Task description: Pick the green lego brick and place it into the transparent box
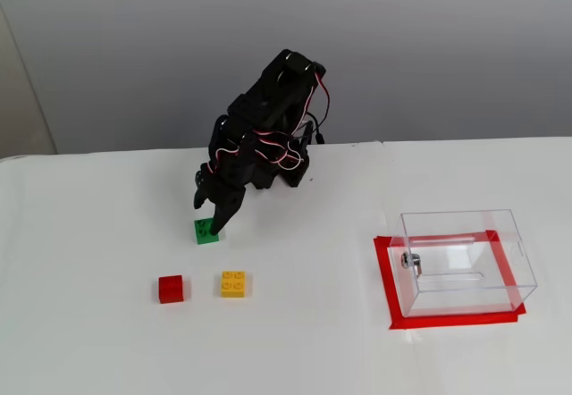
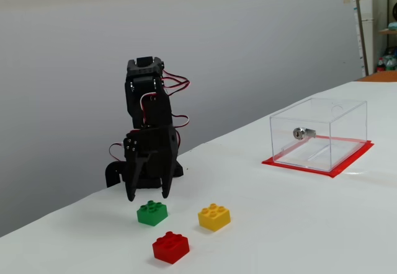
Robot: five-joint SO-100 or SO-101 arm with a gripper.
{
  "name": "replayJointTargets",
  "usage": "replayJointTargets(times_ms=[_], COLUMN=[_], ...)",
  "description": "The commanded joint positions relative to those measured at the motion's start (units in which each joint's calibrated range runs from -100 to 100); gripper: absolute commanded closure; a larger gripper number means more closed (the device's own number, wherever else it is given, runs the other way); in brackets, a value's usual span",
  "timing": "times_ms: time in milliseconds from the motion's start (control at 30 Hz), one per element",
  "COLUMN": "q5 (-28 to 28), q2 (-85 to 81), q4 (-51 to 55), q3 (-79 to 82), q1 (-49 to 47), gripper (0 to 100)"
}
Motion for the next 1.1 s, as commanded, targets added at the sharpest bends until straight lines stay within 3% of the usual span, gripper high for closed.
replayJointTargets(times_ms=[0,1067], q5=[-0.13,-0.08], q2=[3.82,20.71], q4=[-0.45,-7.23], q3=[-4.07,-6.15], q1=[0.53,3.19], gripper=[71,72])
